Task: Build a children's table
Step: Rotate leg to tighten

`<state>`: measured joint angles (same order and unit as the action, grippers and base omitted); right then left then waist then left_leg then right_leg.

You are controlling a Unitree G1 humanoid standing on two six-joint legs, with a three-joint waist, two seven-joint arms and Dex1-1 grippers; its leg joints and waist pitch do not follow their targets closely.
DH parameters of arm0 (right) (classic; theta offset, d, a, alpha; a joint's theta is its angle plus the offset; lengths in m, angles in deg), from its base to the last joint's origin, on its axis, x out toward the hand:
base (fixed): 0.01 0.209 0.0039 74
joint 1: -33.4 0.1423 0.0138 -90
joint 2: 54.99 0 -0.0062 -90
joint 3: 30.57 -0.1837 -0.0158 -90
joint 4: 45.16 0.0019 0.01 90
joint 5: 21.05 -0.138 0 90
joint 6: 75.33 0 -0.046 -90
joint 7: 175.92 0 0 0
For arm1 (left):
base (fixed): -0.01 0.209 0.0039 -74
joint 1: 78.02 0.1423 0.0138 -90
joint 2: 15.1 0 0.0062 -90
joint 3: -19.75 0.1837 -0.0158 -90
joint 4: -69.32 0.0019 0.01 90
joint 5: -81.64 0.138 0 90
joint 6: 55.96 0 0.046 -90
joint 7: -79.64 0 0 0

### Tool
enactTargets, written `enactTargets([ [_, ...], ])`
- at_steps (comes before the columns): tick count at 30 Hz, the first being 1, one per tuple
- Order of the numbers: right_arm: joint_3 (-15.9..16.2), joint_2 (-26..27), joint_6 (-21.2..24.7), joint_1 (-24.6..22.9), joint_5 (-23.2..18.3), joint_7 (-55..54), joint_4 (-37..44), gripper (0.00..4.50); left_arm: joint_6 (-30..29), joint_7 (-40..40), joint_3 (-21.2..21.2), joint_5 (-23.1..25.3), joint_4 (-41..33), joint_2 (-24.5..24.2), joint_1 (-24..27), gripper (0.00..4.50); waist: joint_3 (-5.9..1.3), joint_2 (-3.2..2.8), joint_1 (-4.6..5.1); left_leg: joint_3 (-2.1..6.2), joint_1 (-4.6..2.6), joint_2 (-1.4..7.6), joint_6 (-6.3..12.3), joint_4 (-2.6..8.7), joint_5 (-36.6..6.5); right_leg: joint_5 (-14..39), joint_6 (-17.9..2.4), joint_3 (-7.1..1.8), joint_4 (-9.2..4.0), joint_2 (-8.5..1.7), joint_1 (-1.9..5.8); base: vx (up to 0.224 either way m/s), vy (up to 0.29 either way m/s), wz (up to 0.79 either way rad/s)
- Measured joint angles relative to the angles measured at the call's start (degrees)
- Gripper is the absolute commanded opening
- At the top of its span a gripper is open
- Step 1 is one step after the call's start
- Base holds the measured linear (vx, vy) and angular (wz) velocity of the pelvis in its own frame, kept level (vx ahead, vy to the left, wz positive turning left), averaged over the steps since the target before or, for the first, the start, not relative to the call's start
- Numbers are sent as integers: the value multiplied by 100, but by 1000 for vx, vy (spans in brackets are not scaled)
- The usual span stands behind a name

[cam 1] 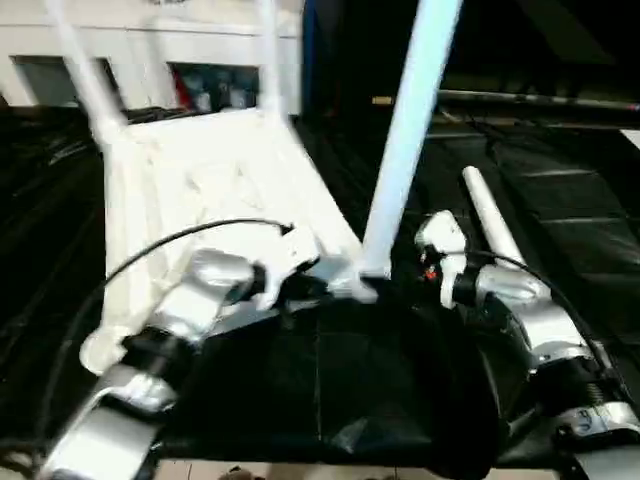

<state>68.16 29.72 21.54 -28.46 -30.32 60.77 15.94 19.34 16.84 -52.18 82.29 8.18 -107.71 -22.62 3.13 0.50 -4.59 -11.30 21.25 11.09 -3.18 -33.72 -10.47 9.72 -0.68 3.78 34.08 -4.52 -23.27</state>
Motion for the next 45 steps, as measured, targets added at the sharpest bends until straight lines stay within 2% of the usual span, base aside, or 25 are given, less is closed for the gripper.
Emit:
enactTargets([
  [2,92,-11,26,-90,-1,172,130,398,0,-91,40,-13,-54,-22,24,0,2,3,-62,-3,3,0,0,-6,0,0,0,-4,1,-1,1,0,0,0],
  [6,103,-24,46,-92,11,285,180,398,-1,-139,89,-44,-55,-29,24,0,4,8,-67,-5,1,-2,0,-14,0,-1,-1,-10,4,-3,8,0,0,0],
  [20,91,-70,30,-92,17,340,174,285,-23,-210,90,-55,-161,-64,86,0,6,11,-71,-4,3,-1,1,-13,1,1,2,-8,7,-2,6,0,0,0],
  [25,75,-2,-33,-92,46,221,84,274,-38,-174,86,-55,-160,-65,91,0,4,14,-58,-4,0,-1,1,-14,1,0,2,-8,9,-2,7,0,0,0],
  [27,9,167,-82,-50,80,-118,-113,272,-51,59,24,-36,-81,9,89,0,-1,22,-39,-4,-13,-1,0,-15,1,0,1,-10,14,-2,15,0,0,0],
  [31,-290,634,-20,122,114,-1382,-571,272,-72,1001,-78,181,342,466,-111,0,-6,28,37,-3,-31,-3,-2,-16,1,11,21,-10,8,-2,28,0,0,0],
  [37,-945,1560,288,523,162,-3689,-1075,272,-377,2620,-251,417,1013,1359,-507,0,-8,26,137,0,-39,-9,-2,-17,1,12,25,-11,-3,-5,37,0,0,0],
  [40,-944,1703,202,664,289,-4191,-1303,272,-420,3088,-265,463,1231,1669,-624,0,-18,18,137,0,-40,-15,-2,-17,1,12,26,-10,-7,-12,42,0,0,0],
  [44,-909,1695,49,635,431,-4165,-1320,272,-421,3099,-265,462,1247,1688,-631,0,-31,15,125,2,-38,-15,-2,-14,1,12,27,-8,-5,-12,42,0,0,0],
  [45,-908,1694,8,624,438,-4154,-1327,306,-421,3088,-265,461,1247,1687,-632,0,-32,14,124,2,-37,-15,-2,-13,1,12,27,-8,-5,-12,41,0,0,0],
])
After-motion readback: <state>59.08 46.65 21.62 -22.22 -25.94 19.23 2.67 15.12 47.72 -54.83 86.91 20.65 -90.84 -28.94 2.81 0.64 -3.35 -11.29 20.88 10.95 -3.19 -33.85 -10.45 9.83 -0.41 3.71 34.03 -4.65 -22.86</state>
